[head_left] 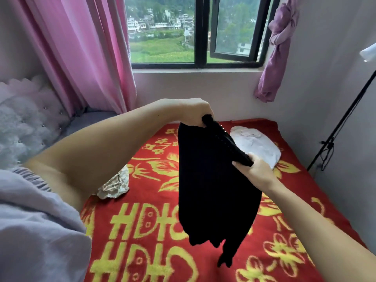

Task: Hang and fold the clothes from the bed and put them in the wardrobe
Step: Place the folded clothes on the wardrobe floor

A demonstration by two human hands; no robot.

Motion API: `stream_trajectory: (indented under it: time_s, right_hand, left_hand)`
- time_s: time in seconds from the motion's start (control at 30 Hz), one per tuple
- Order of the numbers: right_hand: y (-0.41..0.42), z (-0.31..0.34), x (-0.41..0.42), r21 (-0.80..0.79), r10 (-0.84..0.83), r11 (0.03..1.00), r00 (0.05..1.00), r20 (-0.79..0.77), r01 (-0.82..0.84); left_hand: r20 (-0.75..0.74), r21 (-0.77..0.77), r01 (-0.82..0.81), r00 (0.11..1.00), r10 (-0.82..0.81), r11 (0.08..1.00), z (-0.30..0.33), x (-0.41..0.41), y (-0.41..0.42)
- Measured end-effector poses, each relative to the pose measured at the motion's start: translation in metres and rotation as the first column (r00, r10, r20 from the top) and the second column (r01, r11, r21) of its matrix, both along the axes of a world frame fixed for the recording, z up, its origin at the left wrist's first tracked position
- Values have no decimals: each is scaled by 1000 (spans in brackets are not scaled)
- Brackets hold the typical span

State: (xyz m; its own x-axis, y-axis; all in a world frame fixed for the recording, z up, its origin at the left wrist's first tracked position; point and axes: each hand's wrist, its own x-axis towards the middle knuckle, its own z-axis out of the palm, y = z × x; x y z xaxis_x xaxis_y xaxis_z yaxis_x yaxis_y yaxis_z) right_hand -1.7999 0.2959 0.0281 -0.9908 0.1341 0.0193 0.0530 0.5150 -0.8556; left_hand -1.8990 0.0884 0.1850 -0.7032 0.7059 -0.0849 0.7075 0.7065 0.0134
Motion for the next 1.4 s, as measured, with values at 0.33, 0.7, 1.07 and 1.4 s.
stream_trajectory:
  time_s: [0.33,0.7,1.07,1.4]
  right_hand:
    - [13,28,12,333,51,941,999,14,-53]
    - [-223,-301,67,360,299,791,827,476,-494]
    - [-190,-418,88,177,355,768,640,681,-615]
    - [33,-423,31,544,-206,785,705,679,-295]
  left_hand:
    - [-203,507,92,979,14,857,-70,-17,12]
    - [-154,287,-98,977,147,953,-391,66,-233]
    - [128,38,-448,889,440,893,-572,135,-258]
    - [353,-30,-263,900,256,964,-598,150,-50]
